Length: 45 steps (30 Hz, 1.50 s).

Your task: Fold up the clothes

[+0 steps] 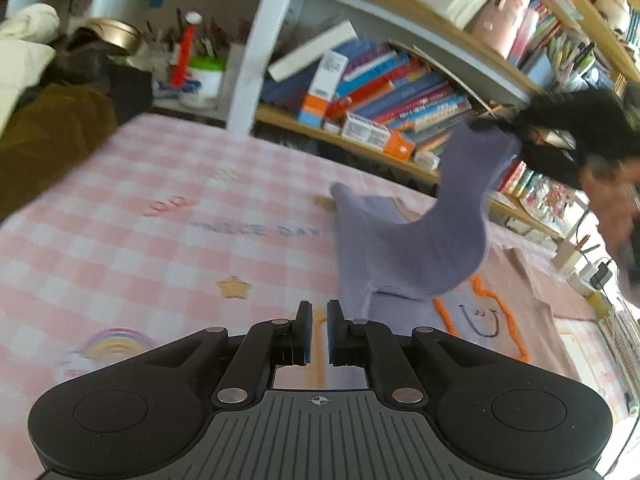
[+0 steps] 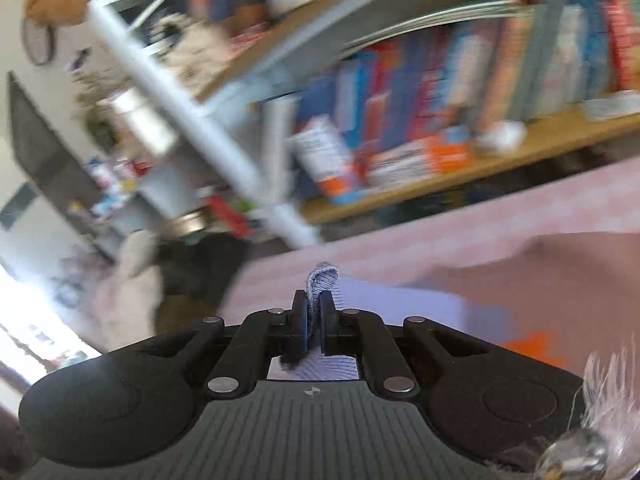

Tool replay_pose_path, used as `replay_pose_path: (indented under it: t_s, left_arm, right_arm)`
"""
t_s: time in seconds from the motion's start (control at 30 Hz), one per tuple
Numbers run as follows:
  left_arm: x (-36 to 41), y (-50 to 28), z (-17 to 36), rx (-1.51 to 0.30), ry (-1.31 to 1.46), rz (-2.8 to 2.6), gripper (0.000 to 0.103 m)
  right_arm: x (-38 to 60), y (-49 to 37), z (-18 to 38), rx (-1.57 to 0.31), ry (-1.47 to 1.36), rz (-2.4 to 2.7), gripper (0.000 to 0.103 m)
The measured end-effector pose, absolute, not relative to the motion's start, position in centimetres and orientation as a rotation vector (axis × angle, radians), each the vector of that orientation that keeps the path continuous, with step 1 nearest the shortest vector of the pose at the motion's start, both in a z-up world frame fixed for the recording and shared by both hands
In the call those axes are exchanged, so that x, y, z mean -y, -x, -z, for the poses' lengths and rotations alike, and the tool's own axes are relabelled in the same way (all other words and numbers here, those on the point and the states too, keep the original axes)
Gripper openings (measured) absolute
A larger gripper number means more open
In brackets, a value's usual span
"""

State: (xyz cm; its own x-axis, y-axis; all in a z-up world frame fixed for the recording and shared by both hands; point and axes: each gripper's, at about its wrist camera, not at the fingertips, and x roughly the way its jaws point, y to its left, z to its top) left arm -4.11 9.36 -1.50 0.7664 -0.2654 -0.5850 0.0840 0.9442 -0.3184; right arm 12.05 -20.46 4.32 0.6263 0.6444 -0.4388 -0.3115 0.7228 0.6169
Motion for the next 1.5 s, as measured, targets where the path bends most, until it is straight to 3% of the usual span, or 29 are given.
replay_pose_path:
  t_s: [0.33,0.63,0.7,0.73,0.77,0.8,1.03,1.33,1.4,1.5]
  left_arm:
    - [-18.5,10.4,0.2,-0.635,0.316,0.056,0.008]
    - [-24.0,14.4,0.5,-0.635,0.366,-0.069,0.008]
    - [-24.3,14.4,0.6,-0.639,0.368,-0.061,0.008]
    - [-24.3,14.1,0.6,-0.641,0.367,-0.052,0.008]
    - [-24.2,13.6,0.6,-0.642,0.364,-0.036,0.008]
    - [-24.1,13.1,0.6,-0.642,0.359,-0.016,0.008]
    - [-21.9,9.8,0.8,-0.636,0.333,0.168,0.008]
    - [-15.2,2.3,2.2,-0.697,0.307,0.395,0.008]
    - [-13.0,0.7,2.5,-0.716,0.289,0.444,0.008]
    - [-10.4,-1.6,3.4,-0.752,0.299,0.462,0.009]
  right_arm:
    - [2.2,-15.2,-6.5,-0.700,-0.426,-0.754,0.005]
    - [-8.4,-17.8,-3.8,-0.792,-0.309,-0.710,0.007]
    - [-9.2,-17.7,-3.3,-0.801,-0.279,-0.700,0.015]
    - [-9.3,-17.4,-3.3,-0.796,-0.271,-0.696,0.030]
    - [-9.3,-17.1,-3.3,-0.789,-0.262,-0.694,0.053]
    - [-9.2,-16.6,-3.5,-0.779,-0.255,-0.693,0.057]
    - [-2.1,-11.1,-2.6,-0.808,-0.164,-0.624,0.057]
    - [16.5,0.9,1.4,-0.860,-0.102,-0.006,0.054]
    - [19.8,3.7,2.1,-0.869,-0.124,0.129,0.051]
    - [23.3,7.2,3.1,-0.895,-0.172,0.269,0.036]
